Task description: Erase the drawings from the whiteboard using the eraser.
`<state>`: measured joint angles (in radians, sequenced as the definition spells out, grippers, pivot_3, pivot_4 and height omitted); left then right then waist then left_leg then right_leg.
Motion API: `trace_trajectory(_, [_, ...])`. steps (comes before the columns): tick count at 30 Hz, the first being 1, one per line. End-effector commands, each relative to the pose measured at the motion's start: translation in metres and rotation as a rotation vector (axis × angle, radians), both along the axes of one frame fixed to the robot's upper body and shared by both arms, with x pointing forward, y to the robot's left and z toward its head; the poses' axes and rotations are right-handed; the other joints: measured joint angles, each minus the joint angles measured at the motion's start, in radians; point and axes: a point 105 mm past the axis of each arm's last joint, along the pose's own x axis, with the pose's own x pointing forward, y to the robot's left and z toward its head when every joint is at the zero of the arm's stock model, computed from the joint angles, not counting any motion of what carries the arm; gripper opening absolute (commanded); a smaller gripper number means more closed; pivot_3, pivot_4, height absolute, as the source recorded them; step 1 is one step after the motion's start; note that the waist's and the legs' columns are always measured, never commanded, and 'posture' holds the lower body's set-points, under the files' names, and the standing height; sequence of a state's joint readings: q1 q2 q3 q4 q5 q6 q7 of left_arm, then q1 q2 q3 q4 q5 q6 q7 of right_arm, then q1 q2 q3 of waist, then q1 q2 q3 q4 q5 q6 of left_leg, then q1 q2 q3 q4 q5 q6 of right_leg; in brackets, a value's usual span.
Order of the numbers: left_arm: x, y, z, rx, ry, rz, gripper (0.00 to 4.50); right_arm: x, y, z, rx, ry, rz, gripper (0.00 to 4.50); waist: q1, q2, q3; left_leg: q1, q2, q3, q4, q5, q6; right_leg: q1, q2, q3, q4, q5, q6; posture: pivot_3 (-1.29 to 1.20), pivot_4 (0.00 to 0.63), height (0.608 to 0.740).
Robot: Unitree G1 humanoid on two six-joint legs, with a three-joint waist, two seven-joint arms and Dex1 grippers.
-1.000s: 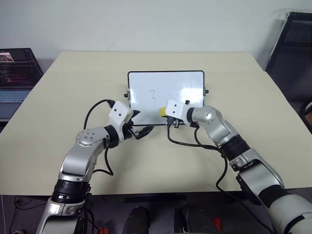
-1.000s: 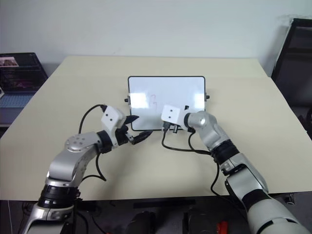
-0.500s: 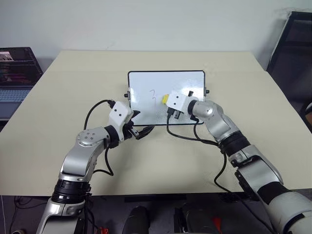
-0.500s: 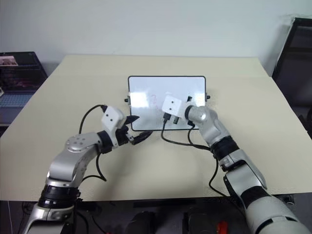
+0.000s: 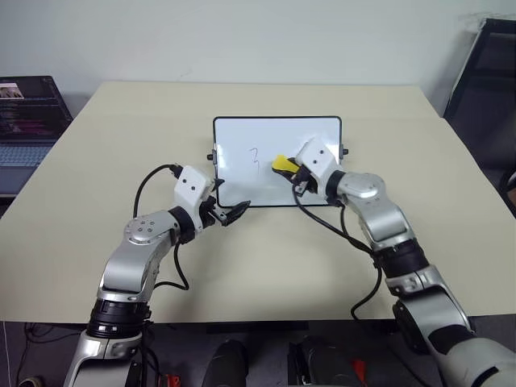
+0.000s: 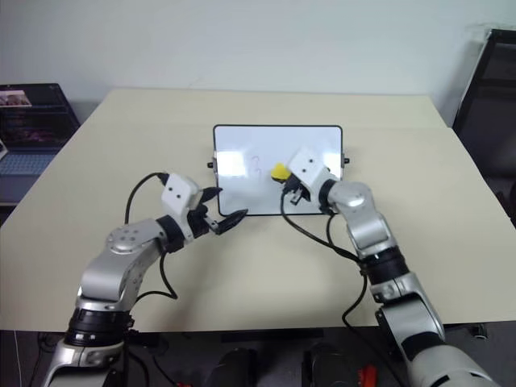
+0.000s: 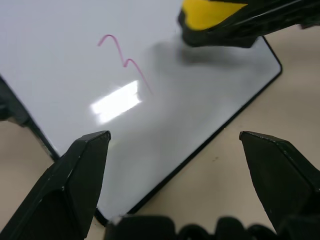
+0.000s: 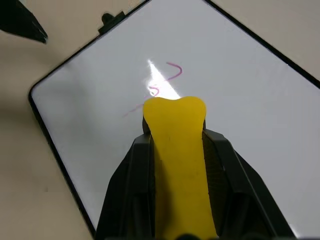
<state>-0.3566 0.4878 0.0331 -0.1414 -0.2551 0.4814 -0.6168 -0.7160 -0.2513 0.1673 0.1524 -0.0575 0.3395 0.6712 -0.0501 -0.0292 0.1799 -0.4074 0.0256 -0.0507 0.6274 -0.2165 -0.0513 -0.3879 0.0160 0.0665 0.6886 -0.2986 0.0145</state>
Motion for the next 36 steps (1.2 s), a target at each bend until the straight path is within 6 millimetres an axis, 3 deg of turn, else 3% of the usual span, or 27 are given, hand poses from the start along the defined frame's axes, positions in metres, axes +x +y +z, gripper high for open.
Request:
trace_trajectory(1, [0.003, 0.013, 0.012, -0.041, -0.075, 0.074, 4.5, -0.02, -0.019, 0.019, 0.158, -0.01, 0.006, 0.98, 0.003, 0.0, 0.0, -0.001, 0.0, 0.0, 0.0, 0.0, 0.0, 0.0, 0.0, 0.0, -0.001, 0.0, 0.0, 0.0, 0.15, 0.74])
trace_trajectory(4, [0.006, 0.022, 0.01, -0.065, -0.106, 0.146, 4.5, -0.036, -0.033, 0.014, 0.242, 0.004, -0.005, 0.98, 0.007, 0.0, 0.0, -0.001, 0.0, 0.0, 0.0, 0.0, 0.0, 0.0, 0.0, -0.001, -0.001, 0.0, 0.0, 0.0, 0.15, 0.74])
trace_trajectory(9, [0.003, 0.025, 0.006, -0.123, -0.122, 0.201, 4.5, -0.047, -0.05, -0.004, 0.261, 0.019, -0.096, 0.98, 0.006, 0.0, 0.0, -0.001, 0.0, 0.0, 0.0, 0.0, 0.0, 0.0, 0.0, -0.001, -0.002, 0.0, 0.0, 0.0, 0.15, 0.74])
trace_trajectory(19, [0.004, 0.026, 0.006, -0.096, -0.114, 0.238, 4.5, -0.041, -0.064, -0.014, 0.297, 0.004, -0.254, 0.98, 0.007, 0.0, 0.0, -0.001, -0.001, 0.002, 0.001, 0.0, 0.0, 0.0, 0.0, 0.0, -0.001, 0.0, 0.001, 0.0, 0.15, 0.74])
trace_trajectory(27, [0.007, 0.026, 0.014, -0.081, -0.131, 0.253, 4.5, -0.037, -0.054, -0.008, 0.304, 0.002, -0.226, 0.98, 0.007, 0.0, 0.0, -0.001, -0.001, 0.003, 0.001, 0.0, 0.0, 0.0, 0.0, -0.001, -0.001, 0.0, 0.001, 0.0, 0.15, 0.74])
trace_trajectory(36, [0.015, 0.028, 0.016, -0.018, -0.104, 0.221, 4.5, -0.016, -0.005, 0.017, 0.11, -0.088, -0.066, 0.98, 0.002, 0.0, 0.0, -0.001, -0.001, 0.003, 0.001, 0.0, 0.0, 0.0, 0.0, -0.001, -0.001, 0.0, 0.0, 0.0, 0.15, 0.74])
